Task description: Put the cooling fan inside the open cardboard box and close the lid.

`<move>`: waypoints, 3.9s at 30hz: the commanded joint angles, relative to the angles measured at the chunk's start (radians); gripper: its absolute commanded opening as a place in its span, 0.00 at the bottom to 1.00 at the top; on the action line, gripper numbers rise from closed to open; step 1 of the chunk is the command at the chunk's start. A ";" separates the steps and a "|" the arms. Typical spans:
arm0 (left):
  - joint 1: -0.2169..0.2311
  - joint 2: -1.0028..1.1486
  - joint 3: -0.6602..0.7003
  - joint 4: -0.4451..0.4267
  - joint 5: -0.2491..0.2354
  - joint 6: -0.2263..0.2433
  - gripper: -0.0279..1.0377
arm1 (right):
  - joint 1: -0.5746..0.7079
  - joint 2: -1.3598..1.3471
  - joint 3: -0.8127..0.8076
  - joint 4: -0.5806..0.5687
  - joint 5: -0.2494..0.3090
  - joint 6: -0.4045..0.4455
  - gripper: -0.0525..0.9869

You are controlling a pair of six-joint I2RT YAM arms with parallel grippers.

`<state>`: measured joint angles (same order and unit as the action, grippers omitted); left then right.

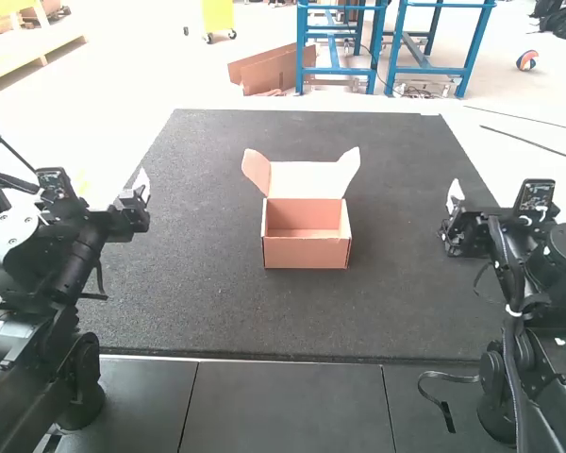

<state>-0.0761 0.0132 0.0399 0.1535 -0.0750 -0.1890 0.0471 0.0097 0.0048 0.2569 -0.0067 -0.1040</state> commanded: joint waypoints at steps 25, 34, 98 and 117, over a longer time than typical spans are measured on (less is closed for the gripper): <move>-0.001 0.646 0.712 -0.347 -0.137 0.054 0.93 | -0.118 0.659 0.819 -0.476 0.154 0.144 0.93; -0.019 0.749 0.758 -0.640 -0.132 0.154 0.93 | -0.135 0.823 0.914 -0.694 0.111 0.147 0.93; -0.123 0.887 0.825 -0.644 0.023 0.214 0.93 | -0.438 1.866 1.302 -0.906 -0.056 -0.272 0.91; -0.125 0.886 0.828 -0.663 0.023 0.214 0.93 | -0.438 1.965 1.357 -0.857 -0.081 -0.257 0.91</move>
<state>-0.1921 0.9047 0.8593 -0.5095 -0.0452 0.0147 -0.3828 1.9652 1.3193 -0.6044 -0.0723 -0.3740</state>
